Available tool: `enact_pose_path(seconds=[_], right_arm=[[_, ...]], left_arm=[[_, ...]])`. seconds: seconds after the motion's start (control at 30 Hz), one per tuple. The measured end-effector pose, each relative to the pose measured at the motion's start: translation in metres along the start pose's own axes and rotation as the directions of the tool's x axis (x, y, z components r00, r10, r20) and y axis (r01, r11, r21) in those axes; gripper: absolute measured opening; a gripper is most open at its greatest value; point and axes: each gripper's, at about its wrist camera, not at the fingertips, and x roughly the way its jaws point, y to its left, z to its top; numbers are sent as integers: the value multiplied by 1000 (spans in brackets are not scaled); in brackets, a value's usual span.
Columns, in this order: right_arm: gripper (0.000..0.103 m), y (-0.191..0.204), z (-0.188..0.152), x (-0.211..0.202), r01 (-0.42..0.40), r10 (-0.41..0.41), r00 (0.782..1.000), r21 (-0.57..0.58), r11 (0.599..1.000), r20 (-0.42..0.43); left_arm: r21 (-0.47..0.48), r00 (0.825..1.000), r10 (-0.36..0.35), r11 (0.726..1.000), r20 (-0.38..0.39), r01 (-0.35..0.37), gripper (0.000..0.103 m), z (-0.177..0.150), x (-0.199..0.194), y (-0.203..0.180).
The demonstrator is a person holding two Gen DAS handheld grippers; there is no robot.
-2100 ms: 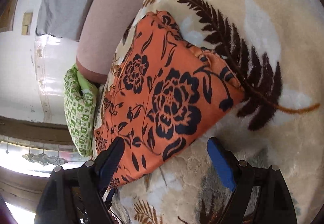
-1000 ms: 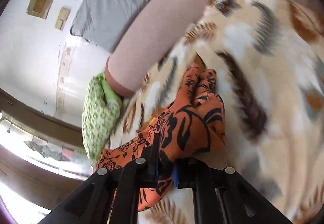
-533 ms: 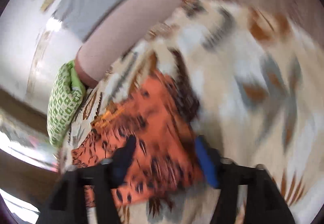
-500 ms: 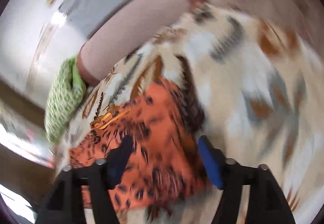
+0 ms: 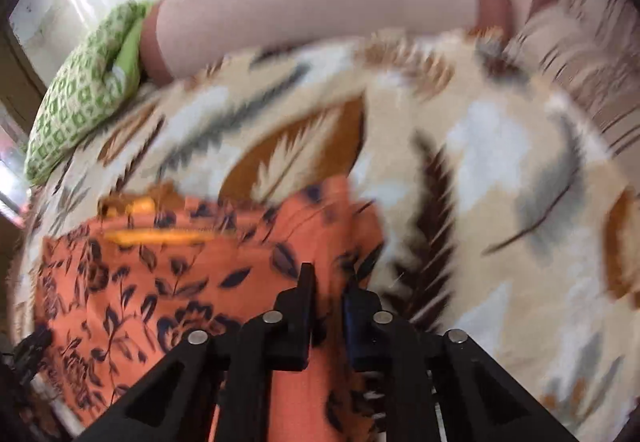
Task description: Fold small clothes
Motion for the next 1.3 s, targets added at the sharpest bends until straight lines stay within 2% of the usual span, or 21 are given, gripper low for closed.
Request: enact_pose_path(seconds=[0.1,0.23,0.3,0.33,0.37,0.43,0.5,0.57,0.63,0.7,0.73,0.8,0.87,0.9,0.93,1.0,1.07,1.1,1.17,1.23,1.3], right_arm=[[15,-28,-8,26,-17,30,994,122,992,-105],[15,-47,-10,-25,-42,29,997,188,981,74],[17,-40,-5,-50,-135,110,983,173,976,146],[24,-33,-1,-55,-206,184,972,151,967,145],[31,-24,1,-54,-293,279,954,138,946,110],[85,-4,-1,-37,-456,459,888,137,879,8],[86,21,-9,-2,-556,565,805,103,825,-180],[81,17,-11,26,-397,401,890,64,916,-217],[13,-29,-8,39,-281,325,935,263,923,-140],[17,-51,-6,24,-204,236,969,313,928,-69],[18,-49,-5,17,-196,223,973,286,938,-63],[23,-32,-2,-6,-258,268,963,206,944,-19],[48,-5,2,-17,-363,370,928,119,924,-44],[84,9,2,-20,-401,408,910,95,911,-68],[94,33,4,-17,-469,472,873,53,882,-121],[94,62,1,-5,-533,519,831,-23,846,-200],[92,61,2,22,-455,439,867,-16,890,-236],[91,39,4,40,-379,384,898,66,923,-217],[78,5,12,48,-404,433,893,209,891,-120],[69,-24,15,50,-418,468,880,345,840,-75],[72,-24,18,35,-333,364,930,300,894,-52]], left_arm=[[9,1000,6,1000,14,-6,43,6,-8,0],[69,993,-12,998,121,4,44,38,-28,-6],[118,988,-28,993,153,10,51,60,-26,-11],[127,988,-10,992,153,-10,57,69,-19,-13],[132,992,4,991,128,-21,57,80,-5,-12],[132,999,20,991,48,-27,56,94,27,-6],[152,991,120,982,-66,-109,15,102,65,3],[88,988,106,992,-116,-96,10,105,86,23],[63,985,148,988,-87,-143,9,110,76,29],[45,973,223,974,-54,-221,14,109,71,33],[29,972,231,973,-51,-230,22,108,69,37],[1,979,201,980,-16,-201,22,105,62,41],[14,980,195,981,29,-196,22,104,49,36],[25,981,190,981,50,-191,22,104,42,32],[35,980,183,982,79,-186,27,105,34,27],[67,981,155,984,115,-163,36,104,22,15],[95,992,69,992,101,-79,42,102,20,7],[116,993,80,989,90,-90,42,100,25,4],[162,983,183,969,19,-184,42,94,52,2],[122,977,200,974,-67,-191,46,89,80,18],[75,982,185,980,-27,-182,47,92,71,26]])
